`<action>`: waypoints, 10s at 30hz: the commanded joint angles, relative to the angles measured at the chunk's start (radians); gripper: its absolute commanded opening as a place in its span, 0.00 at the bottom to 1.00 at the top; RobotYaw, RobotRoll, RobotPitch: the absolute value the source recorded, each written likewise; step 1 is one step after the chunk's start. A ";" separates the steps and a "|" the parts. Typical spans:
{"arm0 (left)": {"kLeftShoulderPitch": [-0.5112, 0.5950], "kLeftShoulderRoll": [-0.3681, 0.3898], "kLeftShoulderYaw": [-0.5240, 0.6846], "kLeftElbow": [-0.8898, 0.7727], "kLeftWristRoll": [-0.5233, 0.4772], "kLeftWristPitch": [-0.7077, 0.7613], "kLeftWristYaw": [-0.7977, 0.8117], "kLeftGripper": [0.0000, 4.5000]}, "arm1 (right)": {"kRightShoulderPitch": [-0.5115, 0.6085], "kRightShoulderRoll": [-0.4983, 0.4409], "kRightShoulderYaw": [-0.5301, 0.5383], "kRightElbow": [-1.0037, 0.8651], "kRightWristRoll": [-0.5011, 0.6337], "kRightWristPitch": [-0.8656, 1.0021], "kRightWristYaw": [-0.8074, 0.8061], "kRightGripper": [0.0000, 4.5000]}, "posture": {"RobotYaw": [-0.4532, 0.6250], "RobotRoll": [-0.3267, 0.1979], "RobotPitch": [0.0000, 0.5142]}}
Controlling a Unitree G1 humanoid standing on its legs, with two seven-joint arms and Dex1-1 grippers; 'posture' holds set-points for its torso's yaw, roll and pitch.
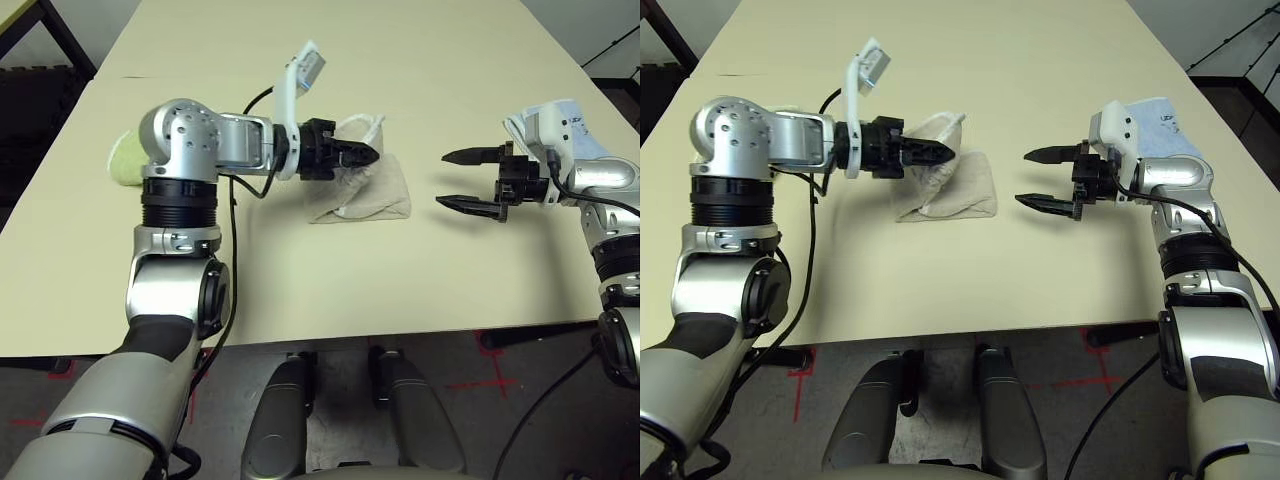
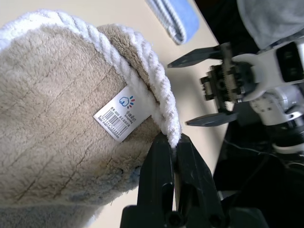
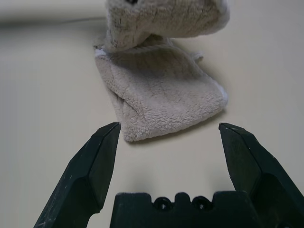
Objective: Fold the towel and set it aside.
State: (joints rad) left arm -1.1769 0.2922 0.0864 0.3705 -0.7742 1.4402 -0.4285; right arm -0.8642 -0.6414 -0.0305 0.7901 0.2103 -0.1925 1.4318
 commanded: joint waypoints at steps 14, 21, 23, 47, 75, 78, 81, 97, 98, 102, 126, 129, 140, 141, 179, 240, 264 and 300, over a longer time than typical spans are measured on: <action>-0.009 -0.095 -0.101 0.037 0.109 -0.070 -0.098 0.01 | 0.021 0.001 -0.003 -0.013 0.005 -0.007 -0.006 1.00 | 0.43 0.62 0.36; 0.013 -0.123 -0.161 0.032 0.151 -0.093 -0.112 0.01 | 0.024 0.003 -0.003 -0.018 0.007 -0.006 -0.009 1.00 | 0.42 0.62 0.37; 0.031 -0.119 -0.196 0.030 0.177 -0.115 -0.122 0.01 | 0.025 0.002 -0.004 -0.022 0.007 -0.005 -0.009 1.00 | 0.42 0.62 0.37; 0.071 -0.036 -0.266 -0.021 0.307 -0.477 -0.445 0.99 | 0.008 -0.002 0.003 -0.008 0.002 0.000 0.011 1.00 | 0.43 0.62 0.37; 0.267 0.231 -0.161 0.168 0.428 -1.385 -0.988 1.00 | 0.012 0.048 -0.009 -0.096 0.078 0.073 0.069 0.20 | 0.44 0.62 0.38; 0.268 0.228 -0.163 0.171 0.428 -1.367 -0.986 1.00 | 0.014 0.050 -0.007 -0.102 0.076 0.080 0.067 0.00 | 0.44 0.62 0.38; 0.265 0.219 -0.163 0.185 0.428 -1.341 -0.975 1.00 | 0.014 0.055 -0.003 -0.105 0.075 0.085 0.065 0.00 | 0.44 0.62 0.39; 0.242 0.201 -0.163 0.295 0.472 -1.406 -0.992 0.01 | -0.028 0.102 0.011 -0.077 0.070 0.100 0.034 0.00 | 0.44 0.62 0.42; 0.233 0.196 -0.161 0.304 0.474 -1.401 -0.985 0.01 | -0.038 0.111 0.012 -0.064 0.069 0.099 0.028 0.00 | 0.44 0.62 0.42; 0.192 0.156 -0.165 0.352 0.494 -1.403 -0.939 0.01 | -0.088 0.165 0.014 0.007 0.057 0.097 -0.019 0.00 | 0.44 0.62 0.42; 0.173 0.096 -0.232 0.696 0.733 -1.515 -0.799 0.01 | -0.128 0.262 0.092 0.410 -0.198 -0.068 -0.235 0.00 | 0.45 0.62 0.47; 0.162 0.102 -0.219 0.711 0.731 -1.527 -0.795 0.01 | -0.132 0.246 0.078 0.416 -0.194 -0.076 -0.232 0.00 | 0.45 0.62 0.47; 0.086 0.084 -0.122 0.475 0.564 -1.302 -0.953 0.01 | -0.223 0.217 -0.063 0.302 -0.023 0.051 -0.119 0.00 | 0.46 0.62 0.47; 0.079 0.081 -0.118 0.472 0.562 -1.297 -0.943 0.01 | -0.229 0.221 -0.062 0.301 -0.028 0.052 -0.139 0.00 | 0.46 0.62 0.47; 0.052 0.038 -0.076 0.835 0.728 -1.496 -0.508 0.01 | -0.243 0.345 -0.045 0.443 -0.167 -0.013 -0.563 0.00 | 0.43 0.62 0.47; 0.414 0.300 -0.079 -0.074 0.437 -1.277 -1.013 1.00 | -0.065 0.111 -0.311 -0.059 0.369 1.528 -0.536 0.99 | 0.50 0.62 0.44; 0.412 0.310 -0.093 -0.093 0.430 -1.249 -0.989 1.00 | -0.110 0.231 -0.233 -0.014 0.344 1.405 -0.619 0.99 | 0.51 0.62 0.45; 0.433 0.299 -0.108 -0.106 0.424 -1.245 -0.984 1.00 | -0.115 0.032 -0.183 -0.005 0.358 1.531 -0.527 0.99 | 0.49 0.62 0.44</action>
State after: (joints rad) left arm -0.7638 0.5954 -0.0086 0.2881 -0.3351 0.1900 -1.4152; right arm -0.9900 -0.5884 -0.2125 0.7812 0.5695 1.3113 0.8955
